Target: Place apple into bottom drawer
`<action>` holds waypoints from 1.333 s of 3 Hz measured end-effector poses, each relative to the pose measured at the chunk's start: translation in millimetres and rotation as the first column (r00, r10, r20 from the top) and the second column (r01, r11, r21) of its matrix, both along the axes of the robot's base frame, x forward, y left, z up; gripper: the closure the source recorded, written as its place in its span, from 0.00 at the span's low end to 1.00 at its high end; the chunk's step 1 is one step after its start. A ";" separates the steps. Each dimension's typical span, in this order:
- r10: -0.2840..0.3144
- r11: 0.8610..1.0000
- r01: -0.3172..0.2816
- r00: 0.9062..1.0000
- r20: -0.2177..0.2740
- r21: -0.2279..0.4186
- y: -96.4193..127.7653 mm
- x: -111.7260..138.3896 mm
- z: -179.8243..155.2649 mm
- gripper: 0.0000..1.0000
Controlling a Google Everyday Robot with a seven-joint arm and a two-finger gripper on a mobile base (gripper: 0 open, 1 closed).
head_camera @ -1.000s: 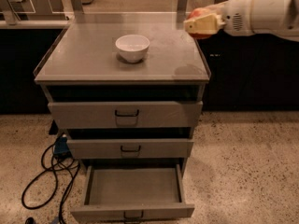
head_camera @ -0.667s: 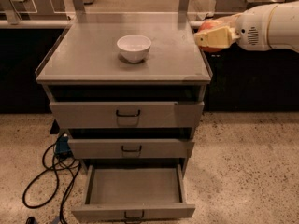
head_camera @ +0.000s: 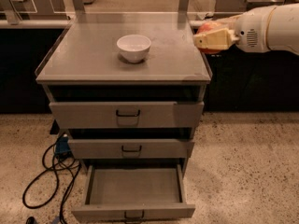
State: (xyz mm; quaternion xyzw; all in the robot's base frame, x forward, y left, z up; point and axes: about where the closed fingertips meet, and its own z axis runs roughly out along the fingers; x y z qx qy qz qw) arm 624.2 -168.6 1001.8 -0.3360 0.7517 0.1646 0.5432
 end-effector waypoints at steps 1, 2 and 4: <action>0.083 0.995 -0.082 0.996 -0.020 0.052 -0.1 -5.4 -35.6 1.00; 0.178 0.977 -0.173 0.984 -0.031 0.123 -3.0 -16.6 -110.4 1.00; 0.298 0.946 -0.289 0.954 -0.041 0.146 9.7 -64.0 -312.6 1.00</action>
Offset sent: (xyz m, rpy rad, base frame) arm -0.0383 -0.0101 -0.2202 0.1472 0.0102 0.3367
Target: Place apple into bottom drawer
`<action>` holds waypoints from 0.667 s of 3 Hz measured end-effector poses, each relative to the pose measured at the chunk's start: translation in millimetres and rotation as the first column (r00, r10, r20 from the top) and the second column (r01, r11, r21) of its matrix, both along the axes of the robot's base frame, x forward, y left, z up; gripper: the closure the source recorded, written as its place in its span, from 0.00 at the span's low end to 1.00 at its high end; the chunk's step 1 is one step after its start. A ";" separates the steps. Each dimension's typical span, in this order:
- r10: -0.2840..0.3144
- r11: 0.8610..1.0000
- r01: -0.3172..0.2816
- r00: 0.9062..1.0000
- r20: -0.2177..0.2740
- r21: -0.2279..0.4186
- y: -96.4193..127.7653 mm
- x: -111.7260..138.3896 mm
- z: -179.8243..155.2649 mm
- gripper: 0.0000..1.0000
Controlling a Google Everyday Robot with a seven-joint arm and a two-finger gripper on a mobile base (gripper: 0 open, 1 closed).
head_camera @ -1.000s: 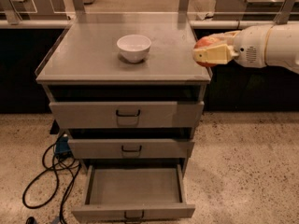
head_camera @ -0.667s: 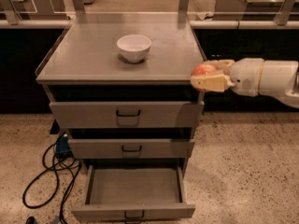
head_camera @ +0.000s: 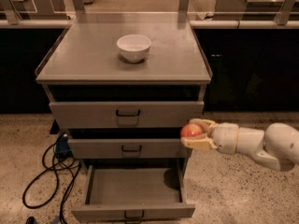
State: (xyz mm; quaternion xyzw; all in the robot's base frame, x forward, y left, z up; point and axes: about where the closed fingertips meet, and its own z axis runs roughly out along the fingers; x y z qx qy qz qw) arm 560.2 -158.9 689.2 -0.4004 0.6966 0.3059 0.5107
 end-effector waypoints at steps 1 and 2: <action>-0.003 0.999 0.001 0.999 -0.046 -0.038 1.4 -11.6 -102.3 1.00; -0.037 0.998 0.031 0.994 -0.101 -0.056 -2.0 -0.1 -179.8 1.00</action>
Offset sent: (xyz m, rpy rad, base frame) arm 0.0177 -0.0118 -0.2739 -0.0768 0.1679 -0.0829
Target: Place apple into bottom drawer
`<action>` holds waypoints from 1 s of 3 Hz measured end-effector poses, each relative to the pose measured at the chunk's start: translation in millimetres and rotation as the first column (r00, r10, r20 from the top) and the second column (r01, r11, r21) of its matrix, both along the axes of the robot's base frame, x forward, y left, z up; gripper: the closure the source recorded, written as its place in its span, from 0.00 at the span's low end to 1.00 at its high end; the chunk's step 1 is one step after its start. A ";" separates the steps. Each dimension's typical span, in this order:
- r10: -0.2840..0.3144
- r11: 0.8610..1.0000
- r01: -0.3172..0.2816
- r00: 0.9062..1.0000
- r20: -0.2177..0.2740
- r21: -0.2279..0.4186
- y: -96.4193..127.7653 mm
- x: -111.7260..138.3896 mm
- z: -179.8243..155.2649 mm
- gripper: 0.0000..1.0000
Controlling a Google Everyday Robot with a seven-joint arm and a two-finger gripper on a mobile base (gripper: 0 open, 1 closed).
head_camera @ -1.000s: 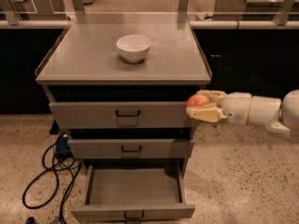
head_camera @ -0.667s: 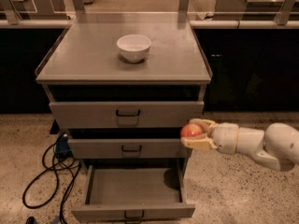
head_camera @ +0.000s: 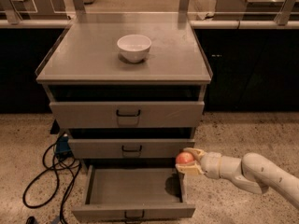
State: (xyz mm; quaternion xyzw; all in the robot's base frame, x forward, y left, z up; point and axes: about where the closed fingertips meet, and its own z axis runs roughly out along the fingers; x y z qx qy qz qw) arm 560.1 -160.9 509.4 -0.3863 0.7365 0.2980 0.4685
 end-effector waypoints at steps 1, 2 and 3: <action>-0.010 1.000 0.009 0.997 -0.079 -0.013 -8.2 16.6 -68.4 1.00; -0.008 0.999 0.014 0.986 -0.167 0.035 -18.3 20.7 -123.2 1.00; 0.028 0.992 0.000 0.973 -0.228 0.124 -22.7 12.9 -154.1 1.00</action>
Offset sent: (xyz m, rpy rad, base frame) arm 0.0225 -0.0321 -0.1885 0.1063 0.2787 -0.0016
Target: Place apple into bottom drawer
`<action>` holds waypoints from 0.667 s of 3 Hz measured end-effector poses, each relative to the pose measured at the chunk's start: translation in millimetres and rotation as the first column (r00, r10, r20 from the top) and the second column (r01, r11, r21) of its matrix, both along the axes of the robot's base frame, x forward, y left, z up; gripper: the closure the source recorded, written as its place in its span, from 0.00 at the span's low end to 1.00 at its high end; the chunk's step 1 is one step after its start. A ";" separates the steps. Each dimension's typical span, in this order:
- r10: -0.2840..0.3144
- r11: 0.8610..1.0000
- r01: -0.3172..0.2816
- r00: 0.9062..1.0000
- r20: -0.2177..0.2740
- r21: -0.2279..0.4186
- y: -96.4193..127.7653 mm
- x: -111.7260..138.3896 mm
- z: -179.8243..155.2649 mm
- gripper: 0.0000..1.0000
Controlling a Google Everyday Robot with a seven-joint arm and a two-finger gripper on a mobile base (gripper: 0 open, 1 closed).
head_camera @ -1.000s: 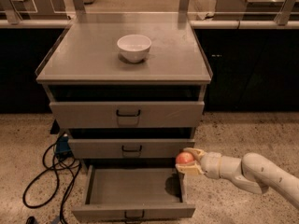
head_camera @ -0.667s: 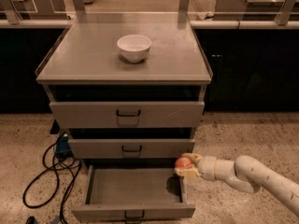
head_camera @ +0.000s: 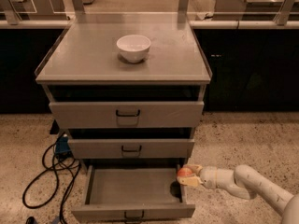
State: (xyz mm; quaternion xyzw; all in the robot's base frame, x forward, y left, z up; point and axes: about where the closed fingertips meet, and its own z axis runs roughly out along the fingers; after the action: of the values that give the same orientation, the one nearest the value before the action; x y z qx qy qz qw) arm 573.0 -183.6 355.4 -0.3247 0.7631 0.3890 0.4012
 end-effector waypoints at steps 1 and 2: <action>-0.005 1.000 0.005 1.000 0.004 -0.004 1.8 -5.7 -5.4 1.00; -0.016 1.000 0.017 0.998 0.055 -0.010 17.8 -4.3 -43.2 1.00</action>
Offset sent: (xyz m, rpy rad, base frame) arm -0.0142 0.0399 -0.1167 -0.0162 -0.1204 -0.0312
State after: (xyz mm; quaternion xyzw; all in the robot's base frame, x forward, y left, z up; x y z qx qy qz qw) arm 568.7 -165.8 312.1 -0.3310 0.7564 0.3725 0.4236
